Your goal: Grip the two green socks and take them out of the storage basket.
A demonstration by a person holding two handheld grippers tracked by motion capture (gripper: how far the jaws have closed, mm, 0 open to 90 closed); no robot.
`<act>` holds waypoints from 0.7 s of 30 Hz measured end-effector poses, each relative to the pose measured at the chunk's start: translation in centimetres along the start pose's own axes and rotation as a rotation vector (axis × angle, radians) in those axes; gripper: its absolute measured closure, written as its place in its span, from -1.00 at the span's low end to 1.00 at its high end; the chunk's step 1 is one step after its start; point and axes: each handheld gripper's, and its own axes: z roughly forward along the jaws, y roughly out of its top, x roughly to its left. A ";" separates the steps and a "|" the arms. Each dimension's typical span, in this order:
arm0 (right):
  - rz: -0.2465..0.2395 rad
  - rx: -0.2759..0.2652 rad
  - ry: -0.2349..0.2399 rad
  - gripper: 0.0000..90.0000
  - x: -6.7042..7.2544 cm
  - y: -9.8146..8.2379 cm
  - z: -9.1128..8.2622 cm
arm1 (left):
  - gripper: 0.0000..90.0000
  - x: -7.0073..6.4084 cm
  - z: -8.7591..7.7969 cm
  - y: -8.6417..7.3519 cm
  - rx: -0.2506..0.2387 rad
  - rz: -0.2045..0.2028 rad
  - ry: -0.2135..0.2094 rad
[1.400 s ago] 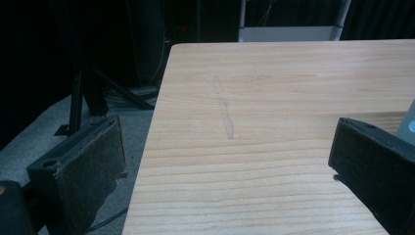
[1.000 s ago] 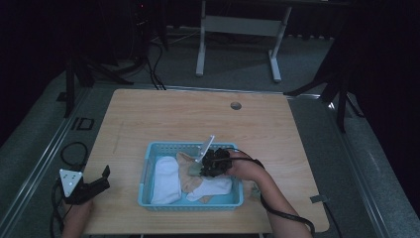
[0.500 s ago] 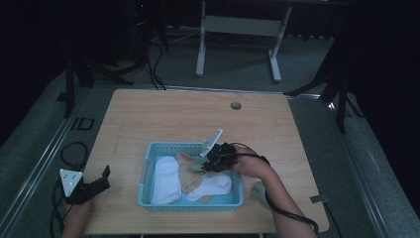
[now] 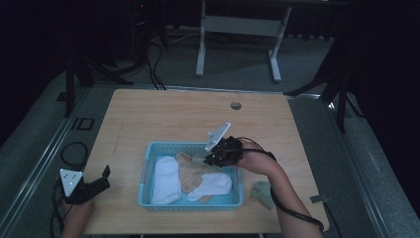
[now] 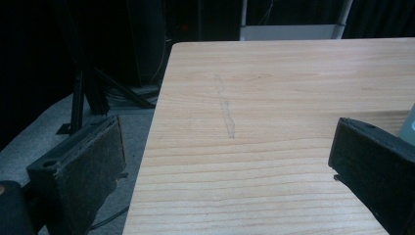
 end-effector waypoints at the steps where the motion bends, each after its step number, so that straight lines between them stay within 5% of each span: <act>1: -0.001 -0.002 -0.003 0.90 0.0 0.1 -0.3 | -0.98 0.0 0.0 0.0 0.001 0.001 0.001; 21: -0.013 -0.069 -0.068 0.90 0.2 0.7 -5.1 | -0.98 0.0 0.0 0.0 0.003 0.002 0.003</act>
